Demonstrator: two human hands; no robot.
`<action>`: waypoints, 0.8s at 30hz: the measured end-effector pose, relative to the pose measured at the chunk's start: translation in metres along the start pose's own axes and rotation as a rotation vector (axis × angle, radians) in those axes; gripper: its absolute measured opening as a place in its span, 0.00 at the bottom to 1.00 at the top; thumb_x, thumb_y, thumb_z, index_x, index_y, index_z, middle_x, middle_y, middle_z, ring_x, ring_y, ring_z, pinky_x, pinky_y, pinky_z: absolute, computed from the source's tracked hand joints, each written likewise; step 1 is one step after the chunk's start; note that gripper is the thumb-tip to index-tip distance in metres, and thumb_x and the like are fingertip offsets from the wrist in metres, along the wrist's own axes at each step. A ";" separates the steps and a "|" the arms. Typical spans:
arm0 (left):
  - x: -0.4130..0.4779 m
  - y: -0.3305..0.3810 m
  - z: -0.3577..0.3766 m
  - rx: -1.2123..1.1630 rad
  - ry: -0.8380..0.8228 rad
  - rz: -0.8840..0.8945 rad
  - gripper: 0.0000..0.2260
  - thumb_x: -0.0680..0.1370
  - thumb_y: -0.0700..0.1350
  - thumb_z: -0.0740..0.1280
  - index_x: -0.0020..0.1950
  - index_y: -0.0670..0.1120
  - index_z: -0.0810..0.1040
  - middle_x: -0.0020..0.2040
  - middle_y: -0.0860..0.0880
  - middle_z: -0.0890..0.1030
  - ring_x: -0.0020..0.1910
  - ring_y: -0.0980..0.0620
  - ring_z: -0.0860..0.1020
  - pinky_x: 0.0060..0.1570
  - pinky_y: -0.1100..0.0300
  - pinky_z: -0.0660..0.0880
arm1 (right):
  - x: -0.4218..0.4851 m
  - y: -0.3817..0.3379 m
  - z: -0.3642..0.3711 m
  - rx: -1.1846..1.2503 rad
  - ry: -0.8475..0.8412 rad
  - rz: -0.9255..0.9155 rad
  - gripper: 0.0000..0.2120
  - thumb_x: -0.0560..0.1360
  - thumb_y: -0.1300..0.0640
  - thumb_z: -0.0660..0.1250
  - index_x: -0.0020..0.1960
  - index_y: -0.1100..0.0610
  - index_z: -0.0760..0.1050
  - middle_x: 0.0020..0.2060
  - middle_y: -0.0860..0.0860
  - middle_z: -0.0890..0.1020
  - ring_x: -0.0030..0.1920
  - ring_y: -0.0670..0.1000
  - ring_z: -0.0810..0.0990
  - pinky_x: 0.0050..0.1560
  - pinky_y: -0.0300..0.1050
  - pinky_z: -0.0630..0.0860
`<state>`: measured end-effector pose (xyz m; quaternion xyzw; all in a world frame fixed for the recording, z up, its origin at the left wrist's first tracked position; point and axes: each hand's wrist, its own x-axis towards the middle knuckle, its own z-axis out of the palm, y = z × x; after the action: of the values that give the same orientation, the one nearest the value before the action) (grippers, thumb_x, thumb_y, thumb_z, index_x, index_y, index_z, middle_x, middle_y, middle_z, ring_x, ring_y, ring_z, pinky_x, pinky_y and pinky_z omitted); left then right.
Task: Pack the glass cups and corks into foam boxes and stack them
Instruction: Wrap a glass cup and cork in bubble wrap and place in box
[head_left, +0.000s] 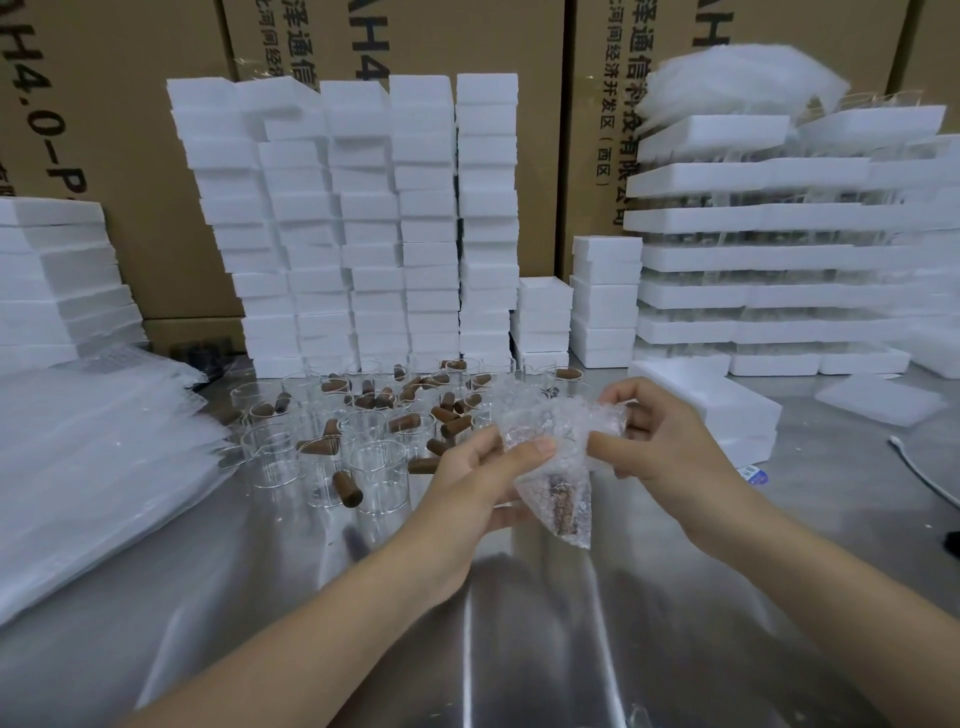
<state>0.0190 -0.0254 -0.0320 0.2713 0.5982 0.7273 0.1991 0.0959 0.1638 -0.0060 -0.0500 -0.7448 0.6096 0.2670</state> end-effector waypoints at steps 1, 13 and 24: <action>-0.001 -0.001 0.001 0.008 0.017 -0.004 0.22 0.73 0.56 0.77 0.65 0.51 0.84 0.60 0.47 0.88 0.52 0.47 0.87 0.58 0.48 0.82 | 0.000 0.001 0.000 -0.003 0.026 -0.031 0.17 0.71 0.66 0.79 0.54 0.57 0.77 0.42 0.57 0.84 0.36 0.48 0.77 0.33 0.36 0.74; -0.002 0.002 -0.001 -0.040 0.082 0.001 0.23 0.73 0.61 0.79 0.64 0.52 0.84 0.59 0.45 0.88 0.55 0.45 0.86 0.60 0.48 0.81 | -0.004 0.002 0.003 0.044 -0.222 -0.025 0.14 0.80 0.62 0.69 0.63 0.54 0.85 0.29 0.60 0.78 0.32 0.53 0.73 0.34 0.45 0.67; -0.001 0.002 0.001 -0.053 0.051 0.054 0.23 0.73 0.57 0.77 0.64 0.49 0.84 0.57 0.47 0.89 0.54 0.48 0.88 0.50 0.58 0.82 | -0.010 -0.002 0.005 -0.028 -0.493 -0.043 0.20 0.72 0.61 0.65 0.60 0.51 0.85 0.45 0.61 0.86 0.33 0.53 0.79 0.31 0.43 0.70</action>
<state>0.0208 -0.0254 -0.0301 0.2634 0.5761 0.7545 0.1715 0.1026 0.1552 -0.0075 0.1123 -0.7966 0.5873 0.0892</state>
